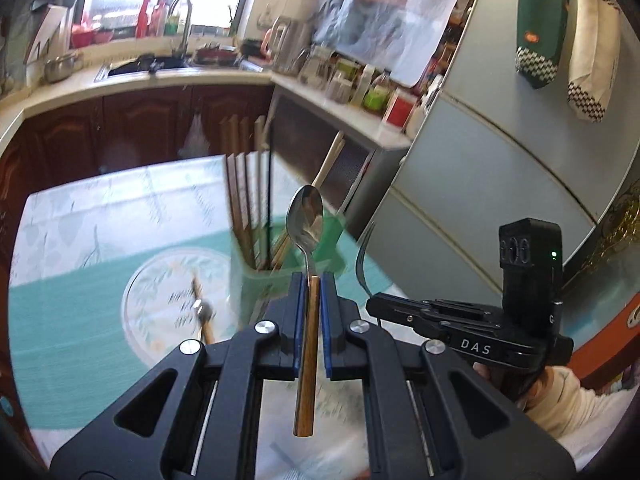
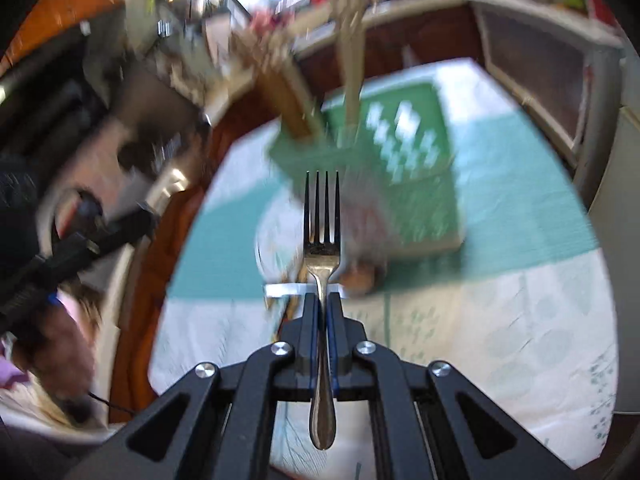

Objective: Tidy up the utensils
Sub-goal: 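Lift the spoon over the holder and open the left gripper while the right gripper carries the fork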

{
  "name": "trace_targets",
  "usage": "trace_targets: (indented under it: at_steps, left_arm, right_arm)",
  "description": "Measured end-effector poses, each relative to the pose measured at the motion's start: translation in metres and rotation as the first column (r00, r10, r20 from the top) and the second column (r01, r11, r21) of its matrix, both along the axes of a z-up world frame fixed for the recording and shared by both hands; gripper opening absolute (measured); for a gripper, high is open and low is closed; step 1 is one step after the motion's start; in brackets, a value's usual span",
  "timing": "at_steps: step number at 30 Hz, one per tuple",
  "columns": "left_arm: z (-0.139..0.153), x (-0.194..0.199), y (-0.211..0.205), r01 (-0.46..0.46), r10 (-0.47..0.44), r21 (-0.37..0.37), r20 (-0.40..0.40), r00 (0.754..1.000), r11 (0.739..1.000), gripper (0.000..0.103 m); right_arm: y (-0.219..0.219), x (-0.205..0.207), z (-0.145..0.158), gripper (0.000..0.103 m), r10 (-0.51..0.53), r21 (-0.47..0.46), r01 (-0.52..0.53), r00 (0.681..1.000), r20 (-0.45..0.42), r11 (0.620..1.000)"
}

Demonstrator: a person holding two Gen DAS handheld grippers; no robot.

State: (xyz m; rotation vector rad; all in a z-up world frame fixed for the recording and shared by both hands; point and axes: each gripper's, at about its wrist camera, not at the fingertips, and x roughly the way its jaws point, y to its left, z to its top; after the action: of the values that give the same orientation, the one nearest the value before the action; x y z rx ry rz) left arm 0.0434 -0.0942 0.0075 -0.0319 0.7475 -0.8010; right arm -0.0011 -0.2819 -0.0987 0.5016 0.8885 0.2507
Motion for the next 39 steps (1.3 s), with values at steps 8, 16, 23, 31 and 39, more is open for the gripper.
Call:
trace_targets:
  at_steps: [8,16,23,31,39]
  left_arm:
    - [0.018,0.038,-0.052,0.007,0.013,-0.170,0.116,0.993,0.985,0.005]
    - [-0.005,0.077,-0.087,-0.019,0.047,-0.210,0.130,0.990,0.978,0.005]
    - [-0.019,0.083,-0.100,0.001,0.030,-0.181,0.172,0.985,0.984,0.005]
    - [-0.041,0.075,-0.101,0.053,-0.026,-0.129,0.207,0.978,0.990,0.005]
    - [-0.067,0.063,-0.101,0.054,-0.044,-0.032,0.247,0.968,0.998,0.005]
  right_arm:
    - [-0.055,0.015,0.052,0.004,-0.250,-0.017,0.269,0.917,0.311,0.963]
    - [-0.075,0.063,0.051,0.004,-0.276,0.014,0.302,0.848,0.452,0.953]
    - [-0.061,0.069,0.009,0.004,-0.197,-0.088,0.282,0.830,0.521,0.955]
    - [-0.044,0.054,-0.009,0.004,-0.084,-0.216,0.221,0.856,0.510,0.951]
    - [-0.047,0.056,-0.006,0.005,-0.070,-0.197,0.190,0.868,0.492,0.962]
